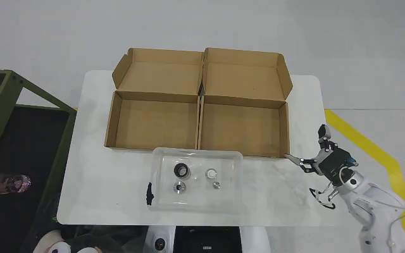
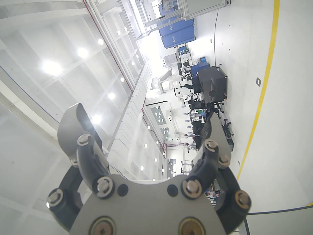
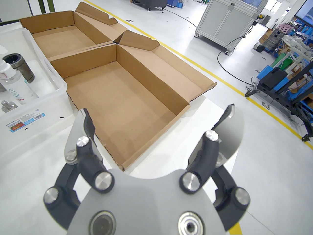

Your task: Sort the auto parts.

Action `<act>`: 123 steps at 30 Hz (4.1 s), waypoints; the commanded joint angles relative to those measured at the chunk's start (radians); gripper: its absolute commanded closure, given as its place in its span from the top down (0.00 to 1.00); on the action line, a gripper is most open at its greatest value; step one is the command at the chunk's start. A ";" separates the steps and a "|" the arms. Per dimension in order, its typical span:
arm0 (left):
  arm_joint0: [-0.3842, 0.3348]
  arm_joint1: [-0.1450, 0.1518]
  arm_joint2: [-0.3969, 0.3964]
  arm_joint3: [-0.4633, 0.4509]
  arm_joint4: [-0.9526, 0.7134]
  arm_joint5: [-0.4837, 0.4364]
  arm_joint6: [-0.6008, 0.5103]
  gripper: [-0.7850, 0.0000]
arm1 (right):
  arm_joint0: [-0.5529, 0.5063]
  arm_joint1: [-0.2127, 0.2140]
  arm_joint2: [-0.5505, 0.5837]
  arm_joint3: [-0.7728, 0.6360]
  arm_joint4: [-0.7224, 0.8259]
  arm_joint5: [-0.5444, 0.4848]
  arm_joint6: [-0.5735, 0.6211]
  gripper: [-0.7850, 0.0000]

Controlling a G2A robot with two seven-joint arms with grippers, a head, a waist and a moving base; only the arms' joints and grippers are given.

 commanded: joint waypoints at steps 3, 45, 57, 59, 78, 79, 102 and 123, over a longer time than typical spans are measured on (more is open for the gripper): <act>0.000 0.000 0.000 0.000 0.000 0.000 0.000 1.00 | 0.000 0.000 0.000 0.000 0.000 0.000 0.000 1.00; 0.000 0.000 0.000 0.000 0.000 0.000 0.000 1.00 | 0.104 0.021 -0.154 -0.069 0.116 -0.234 0.258 1.00; 0.000 0.000 0.000 0.000 0.000 0.000 0.000 1.00 | 0.180 0.031 -0.343 -0.101 0.135 -0.239 0.418 1.00; 0.000 0.000 0.000 0.000 0.000 0.000 0.000 1.00 | 0.192 0.037 -0.366 -0.103 0.138 -0.239 0.438 1.00; 0.000 0.000 0.000 0.000 0.000 0.000 0.000 1.00 | 0.349 0.082 -0.656 -0.097 0.216 -0.239 0.606 1.00; 0.000 0.000 0.000 0.000 0.000 0.000 0.000 1.00 | 0.359 0.082 -0.671 -0.092 0.220 -0.239 0.616 1.00; 0.000 0.000 0.000 0.000 0.000 0.000 0.000 1.00 | 0.501 0.075 -0.870 0.003 0.281 -0.183 0.748 0.88; 0.000 0.000 0.000 0.000 0.000 0.000 0.000 1.00 | 0.527 0.078 -0.889 0.048 0.246 -0.127 0.759 0.27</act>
